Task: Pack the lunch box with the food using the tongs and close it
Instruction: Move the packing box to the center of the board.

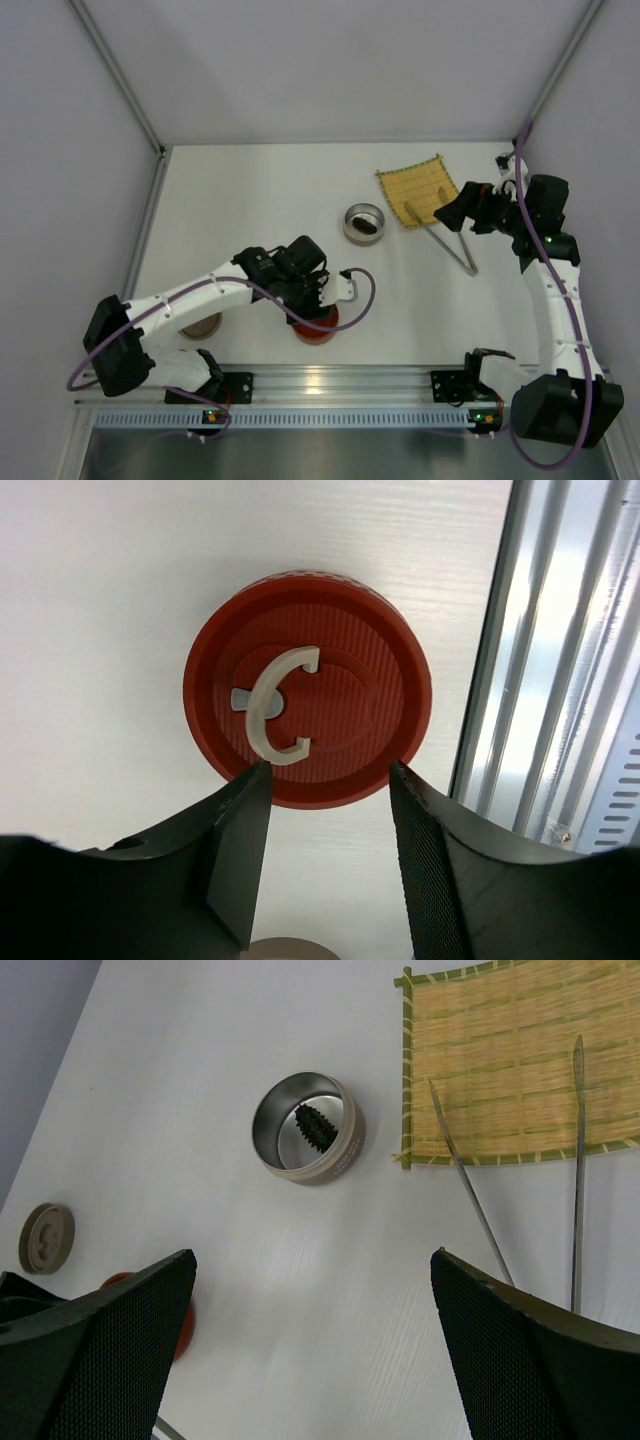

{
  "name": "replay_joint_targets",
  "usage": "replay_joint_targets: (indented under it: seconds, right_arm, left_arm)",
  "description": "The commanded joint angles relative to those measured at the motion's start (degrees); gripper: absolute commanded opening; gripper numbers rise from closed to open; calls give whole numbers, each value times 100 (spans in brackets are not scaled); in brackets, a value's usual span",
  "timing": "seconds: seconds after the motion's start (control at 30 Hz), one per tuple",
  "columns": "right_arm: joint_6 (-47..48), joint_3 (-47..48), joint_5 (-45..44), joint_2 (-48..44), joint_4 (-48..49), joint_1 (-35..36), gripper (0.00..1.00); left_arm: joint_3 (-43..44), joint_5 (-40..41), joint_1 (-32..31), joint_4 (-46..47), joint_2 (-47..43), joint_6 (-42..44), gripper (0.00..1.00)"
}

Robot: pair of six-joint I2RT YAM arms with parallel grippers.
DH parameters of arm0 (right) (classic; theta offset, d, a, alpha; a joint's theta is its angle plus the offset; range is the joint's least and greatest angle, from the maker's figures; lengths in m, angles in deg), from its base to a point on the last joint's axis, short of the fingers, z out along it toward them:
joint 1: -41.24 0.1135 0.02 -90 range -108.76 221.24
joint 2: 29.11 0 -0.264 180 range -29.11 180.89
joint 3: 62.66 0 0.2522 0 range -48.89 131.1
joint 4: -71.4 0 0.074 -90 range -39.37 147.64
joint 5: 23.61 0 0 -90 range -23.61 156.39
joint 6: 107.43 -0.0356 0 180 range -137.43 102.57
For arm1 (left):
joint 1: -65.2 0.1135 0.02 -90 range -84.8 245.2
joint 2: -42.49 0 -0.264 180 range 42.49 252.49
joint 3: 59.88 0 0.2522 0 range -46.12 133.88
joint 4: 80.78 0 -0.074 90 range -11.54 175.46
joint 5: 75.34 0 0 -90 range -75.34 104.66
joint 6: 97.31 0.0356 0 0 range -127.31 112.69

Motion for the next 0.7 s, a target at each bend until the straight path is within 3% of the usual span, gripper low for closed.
replay_joint_targets:
  seconds: [0.0, 0.27, 0.37, 0.4, 0.53, 0.67]
  right_arm:
    - [-53, 273, 32, 22, 57, -94, 99]
    - [-89, 309, 68, 39, 57, -103, 99]
    - [-89, 282, 68, 31, 57, -94, 99]
    - [-97, 282, 76, 39, 57, -94, 99]
    - [-106, 247, 155, 22, 83, -103, 99]
    - [-115, 195, 208, 4, 127, -94, 99]
  left_arm:
    - [79, -580, -10, -163, -422, 249, 55]
    - [79, -1056, -27, -576, -527, 486, 43]
    - [61, -741, 8, -261, -563, 189, 31]
    - [139, -679, 60, -181, -536, 127, 23]
    - [508, -906, 752, -31, -204, 3, 7]
    - [869, -1109, 1123, -136, 271, 380, 0]
